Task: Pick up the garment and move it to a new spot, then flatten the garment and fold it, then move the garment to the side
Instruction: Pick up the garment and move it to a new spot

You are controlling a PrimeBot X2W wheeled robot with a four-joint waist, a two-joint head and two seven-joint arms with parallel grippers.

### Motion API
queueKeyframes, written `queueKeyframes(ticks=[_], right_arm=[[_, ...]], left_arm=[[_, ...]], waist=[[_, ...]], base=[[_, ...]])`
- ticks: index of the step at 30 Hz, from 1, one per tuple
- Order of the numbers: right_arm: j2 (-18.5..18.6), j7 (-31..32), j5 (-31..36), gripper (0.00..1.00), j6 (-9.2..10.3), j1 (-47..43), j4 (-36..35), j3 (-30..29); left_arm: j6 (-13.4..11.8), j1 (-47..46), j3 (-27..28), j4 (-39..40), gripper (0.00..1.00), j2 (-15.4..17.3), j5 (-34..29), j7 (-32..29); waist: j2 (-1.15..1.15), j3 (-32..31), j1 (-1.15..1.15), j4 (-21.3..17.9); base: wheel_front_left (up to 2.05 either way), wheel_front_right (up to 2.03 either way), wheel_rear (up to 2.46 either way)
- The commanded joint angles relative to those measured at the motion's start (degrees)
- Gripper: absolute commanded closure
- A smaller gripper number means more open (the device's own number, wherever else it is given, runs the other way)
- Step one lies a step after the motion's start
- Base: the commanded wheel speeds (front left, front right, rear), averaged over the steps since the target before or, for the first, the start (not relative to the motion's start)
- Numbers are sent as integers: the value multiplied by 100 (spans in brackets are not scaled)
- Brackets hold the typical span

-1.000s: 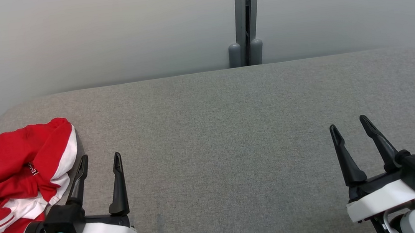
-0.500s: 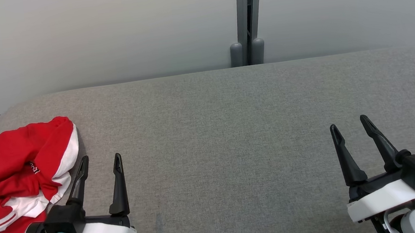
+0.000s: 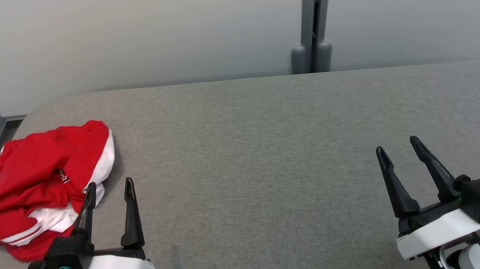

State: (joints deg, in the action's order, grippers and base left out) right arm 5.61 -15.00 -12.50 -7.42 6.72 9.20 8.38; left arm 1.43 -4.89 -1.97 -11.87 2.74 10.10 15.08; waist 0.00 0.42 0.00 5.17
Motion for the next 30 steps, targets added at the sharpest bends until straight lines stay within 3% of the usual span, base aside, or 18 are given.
queueKeyframes(ticks=[1, 20, 30], right_arm=[[14, -27, -46, 0, -12, -12, 6, 19], [-4, -23, -326, 0, -12, 62, 58, 264], [18, -20, -420, 0, -12, 96, 38, 349]], left_arm=[[-40, -81, 31, -30, 0, 28, 32, 13], [6, -128, 142, -203, 0, 26, 132, 13], [54, -104, 196, -244, 0, 24, 185, 13]], waist=[[0, 7, 0, 156], [0, 86, 0, 1707], [0, 104, 0, 2060]], base=[[0, 0, 0], [0, 0, 0], [0, 0, 0]])
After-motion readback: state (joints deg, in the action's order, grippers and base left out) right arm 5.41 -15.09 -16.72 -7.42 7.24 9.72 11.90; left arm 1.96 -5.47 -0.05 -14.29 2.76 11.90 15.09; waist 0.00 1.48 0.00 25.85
